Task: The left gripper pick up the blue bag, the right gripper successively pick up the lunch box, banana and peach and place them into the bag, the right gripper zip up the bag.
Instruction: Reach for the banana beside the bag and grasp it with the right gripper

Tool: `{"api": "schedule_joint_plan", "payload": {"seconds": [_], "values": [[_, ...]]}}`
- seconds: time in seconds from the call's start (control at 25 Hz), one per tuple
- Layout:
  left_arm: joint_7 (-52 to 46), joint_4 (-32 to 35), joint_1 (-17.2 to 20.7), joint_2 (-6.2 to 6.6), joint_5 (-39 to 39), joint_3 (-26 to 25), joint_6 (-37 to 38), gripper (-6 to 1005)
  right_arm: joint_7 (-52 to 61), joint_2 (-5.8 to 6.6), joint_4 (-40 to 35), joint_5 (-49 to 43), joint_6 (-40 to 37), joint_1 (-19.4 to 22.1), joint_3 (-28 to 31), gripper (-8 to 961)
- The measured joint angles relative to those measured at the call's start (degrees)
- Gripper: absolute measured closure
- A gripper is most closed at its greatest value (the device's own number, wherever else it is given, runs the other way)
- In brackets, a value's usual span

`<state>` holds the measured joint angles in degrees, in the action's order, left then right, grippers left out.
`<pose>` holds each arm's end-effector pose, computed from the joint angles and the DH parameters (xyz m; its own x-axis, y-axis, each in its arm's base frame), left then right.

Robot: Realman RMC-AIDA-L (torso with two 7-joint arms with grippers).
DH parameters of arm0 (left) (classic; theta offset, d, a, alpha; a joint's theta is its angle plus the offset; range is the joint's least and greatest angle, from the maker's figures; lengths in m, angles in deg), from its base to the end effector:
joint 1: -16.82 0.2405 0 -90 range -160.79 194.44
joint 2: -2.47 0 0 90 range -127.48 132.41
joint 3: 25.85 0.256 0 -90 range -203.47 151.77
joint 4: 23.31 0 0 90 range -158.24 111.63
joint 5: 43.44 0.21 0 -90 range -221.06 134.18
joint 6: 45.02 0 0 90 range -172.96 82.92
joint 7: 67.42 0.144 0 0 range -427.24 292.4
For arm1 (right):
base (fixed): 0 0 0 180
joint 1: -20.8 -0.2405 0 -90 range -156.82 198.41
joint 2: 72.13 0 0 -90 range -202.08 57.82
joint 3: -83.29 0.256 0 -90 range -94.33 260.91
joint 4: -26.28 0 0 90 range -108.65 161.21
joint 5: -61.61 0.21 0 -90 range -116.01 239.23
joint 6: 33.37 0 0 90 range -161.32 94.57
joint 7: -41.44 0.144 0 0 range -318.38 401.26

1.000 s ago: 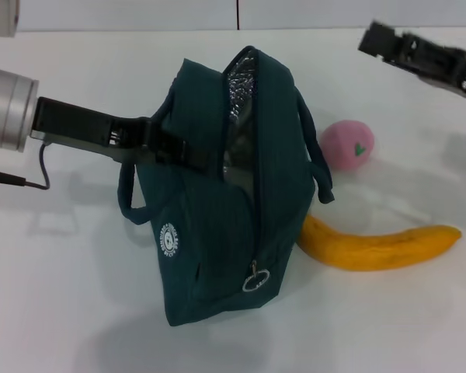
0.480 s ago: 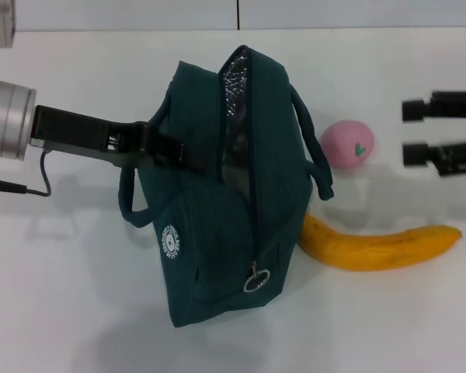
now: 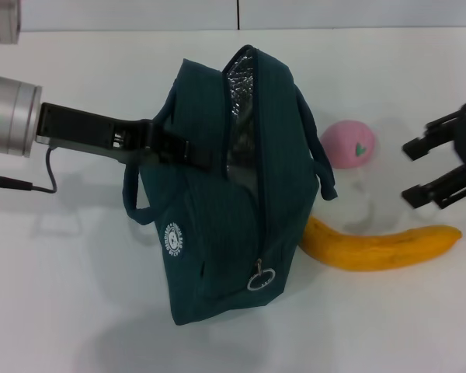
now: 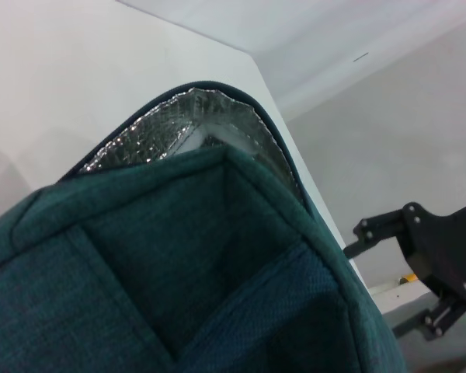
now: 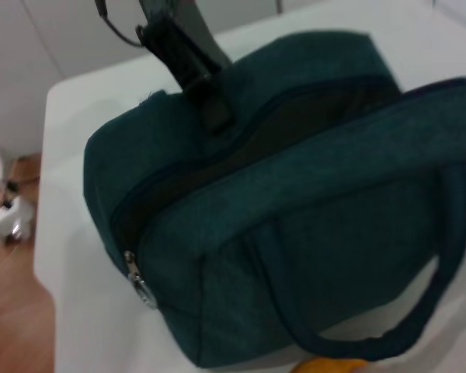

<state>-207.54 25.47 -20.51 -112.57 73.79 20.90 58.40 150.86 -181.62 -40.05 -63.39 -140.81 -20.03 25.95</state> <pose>-0.2016 0.3440 0.0365 0.3954 0.8970 0.1977 0.8526 -0.4384 0.2842 0.1680 0.3603 0.0810 0.9678 -0.2506 0.0241 -0.2493 -0.9674 -0.0448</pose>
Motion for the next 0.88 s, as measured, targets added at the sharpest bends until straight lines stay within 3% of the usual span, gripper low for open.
{"api": "schedule_joint_plan", "payload": {"seconds": [0.28,0.36,0.44,0.52,0.88], "values": [[0.6,0.0,-0.1,-0.01,0.0,0.0,-0.4,967,3.6,-4.48,0.8,-10.8,-0.3,-6.8,-6.3,155],[0.8,-0.1,-0.1,-0.01,0.0,0.0,-0.4,967,3.9,-5.28,1.0,-12.5,-0.1,-8.1,-7.8,155],[0.8,-0.2,-0.2,-0.01,-0.1,0.0,-0.4,967,4.0,-5.58,1.1,-13.3,0.3,-8.6,-8.9,155],[0.8,-0.2,-0.2,-0.06,-0.5,0.0,-0.4,967,4.6,-5.80,1.3,-13.9,2.7,-9.0,-13.7,155],[0.8,-0.2,0.1,-0.09,-0.9,0.0,-0.4,967,4.8,-5.89,4.8,-14.8,7.7,-9.1,-20.9,156]]}}
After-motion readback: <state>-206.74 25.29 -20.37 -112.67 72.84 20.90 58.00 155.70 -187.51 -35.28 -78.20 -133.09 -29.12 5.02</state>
